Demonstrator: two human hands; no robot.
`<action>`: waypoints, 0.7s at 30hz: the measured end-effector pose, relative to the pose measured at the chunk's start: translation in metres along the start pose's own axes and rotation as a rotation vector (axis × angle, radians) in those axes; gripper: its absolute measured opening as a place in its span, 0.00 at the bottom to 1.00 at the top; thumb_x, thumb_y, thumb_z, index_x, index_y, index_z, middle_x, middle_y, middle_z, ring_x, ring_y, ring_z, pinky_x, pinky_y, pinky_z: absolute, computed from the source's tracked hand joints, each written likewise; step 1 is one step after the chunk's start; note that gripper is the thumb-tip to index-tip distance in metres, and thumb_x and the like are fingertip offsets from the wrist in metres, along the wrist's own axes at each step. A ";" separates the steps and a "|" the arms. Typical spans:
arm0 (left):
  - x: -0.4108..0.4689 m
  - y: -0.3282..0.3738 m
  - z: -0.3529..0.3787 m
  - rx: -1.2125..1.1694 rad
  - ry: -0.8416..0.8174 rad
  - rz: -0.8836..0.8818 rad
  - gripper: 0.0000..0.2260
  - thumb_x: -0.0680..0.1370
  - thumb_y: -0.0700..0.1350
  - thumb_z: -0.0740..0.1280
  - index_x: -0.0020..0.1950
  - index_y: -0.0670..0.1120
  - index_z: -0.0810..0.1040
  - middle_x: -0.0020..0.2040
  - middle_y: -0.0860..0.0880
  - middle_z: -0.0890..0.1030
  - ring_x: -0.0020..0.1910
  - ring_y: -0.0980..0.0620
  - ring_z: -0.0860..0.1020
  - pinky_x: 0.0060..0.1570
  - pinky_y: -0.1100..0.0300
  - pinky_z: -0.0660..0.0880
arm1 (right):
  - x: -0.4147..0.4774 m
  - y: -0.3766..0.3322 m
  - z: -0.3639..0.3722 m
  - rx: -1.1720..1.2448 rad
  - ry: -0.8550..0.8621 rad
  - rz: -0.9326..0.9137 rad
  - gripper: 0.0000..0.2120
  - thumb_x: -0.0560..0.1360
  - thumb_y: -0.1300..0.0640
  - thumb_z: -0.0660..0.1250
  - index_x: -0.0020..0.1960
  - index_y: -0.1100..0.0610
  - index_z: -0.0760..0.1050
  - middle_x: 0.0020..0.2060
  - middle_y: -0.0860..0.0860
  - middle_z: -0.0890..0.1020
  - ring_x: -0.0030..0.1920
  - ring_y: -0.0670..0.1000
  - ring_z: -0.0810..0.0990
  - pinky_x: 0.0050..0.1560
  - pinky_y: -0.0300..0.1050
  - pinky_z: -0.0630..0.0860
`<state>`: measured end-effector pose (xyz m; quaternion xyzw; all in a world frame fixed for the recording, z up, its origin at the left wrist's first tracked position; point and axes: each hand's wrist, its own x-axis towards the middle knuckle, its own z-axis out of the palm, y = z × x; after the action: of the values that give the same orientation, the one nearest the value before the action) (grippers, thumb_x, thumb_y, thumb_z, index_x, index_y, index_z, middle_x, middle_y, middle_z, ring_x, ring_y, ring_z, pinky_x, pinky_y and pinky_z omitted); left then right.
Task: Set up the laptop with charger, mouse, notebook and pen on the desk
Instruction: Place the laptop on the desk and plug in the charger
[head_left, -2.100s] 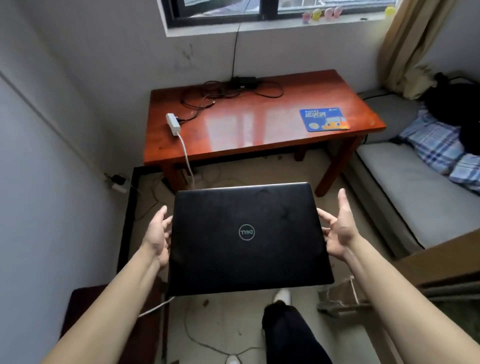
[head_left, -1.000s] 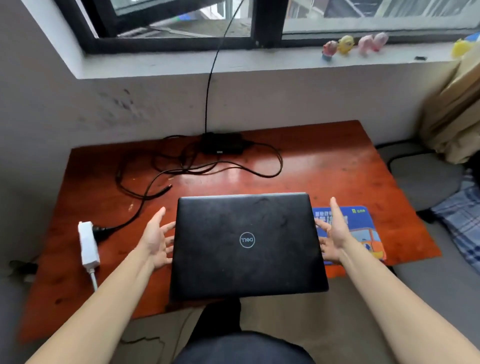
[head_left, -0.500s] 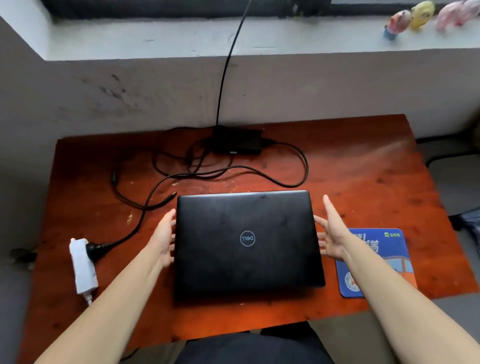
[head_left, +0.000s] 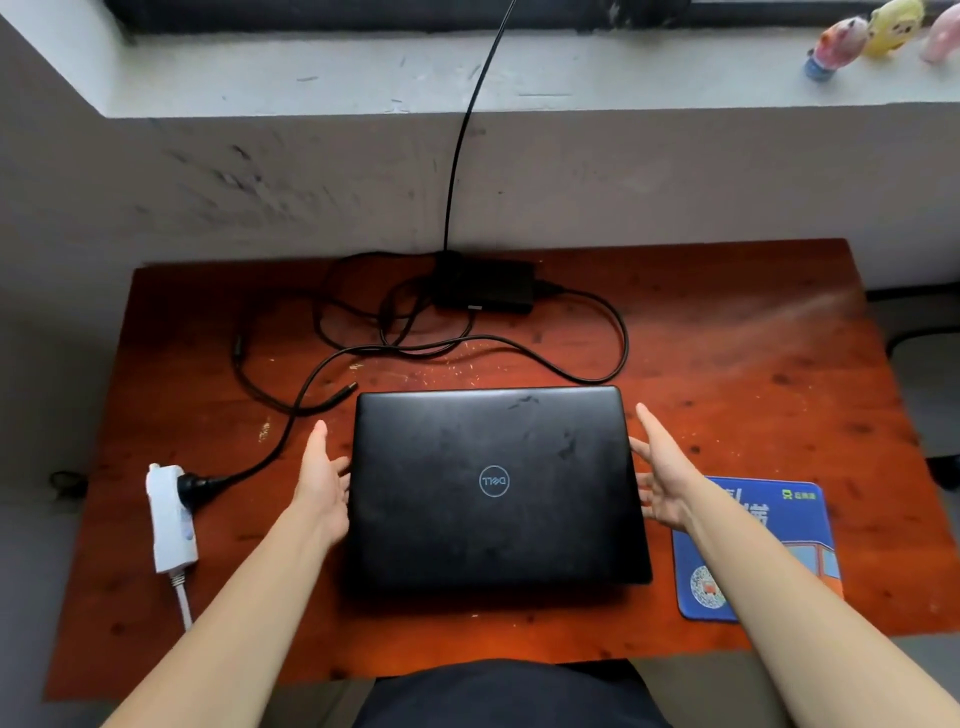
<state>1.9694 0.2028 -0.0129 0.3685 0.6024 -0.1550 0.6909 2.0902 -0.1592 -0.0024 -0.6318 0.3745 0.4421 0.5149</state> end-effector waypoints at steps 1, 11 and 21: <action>-0.003 -0.002 0.000 -0.039 0.009 0.010 0.46 0.72 0.74 0.59 0.80 0.44 0.60 0.73 0.41 0.72 0.70 0.39 0.72 0.64 0.40 0.73 | 0.000 0.001 0.000 0.012 0.000 -0.001 0.42 0.71 0.22 0.55 0.77 0.46 0.65 0.69 0.58 0.74 0.68 0.62 0.72 0.69 0.61 0.69; -0.002 -0.010 -0.017 0.122 -0.017 0.024 0.34 0.79 0.65 0.56 0.75 0.41 0.69 0.70 0.41 0.75 0.68 0.42 0.74 0.69 0.42 0.69 | 0.001 0.011 -0.013 0.045 -0.004 -0.018 0.47 0.68 0.23 0.62 0.75 0.56 0.68 0.66 0.57 0.76 0.67 0.60 0.74 0.72 0.61 0.68; -0.021 -0.017 0.003 0.236 0.074 0.111 0.30 0.76 0.66 0.57 0.62 0.43 0.78 0.57 0.44 0.81 0.53 0.45 0.78 0.42 0.51 0.74 | -0.006 0.013 -0.004 -0.014 0.013 -0.047 0.38 0.70 0.24 0.60 0.63 0.54 0.74 0.56 0.53 0.79 0.63 0.59 0.75 0.67 0.59 0.72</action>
<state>1.9554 0.1847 0.0020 0.4855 0.5838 -0.1724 0.6275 2.0769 -0.1659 -0.0009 -0.6470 0.3598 0.4281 0.5184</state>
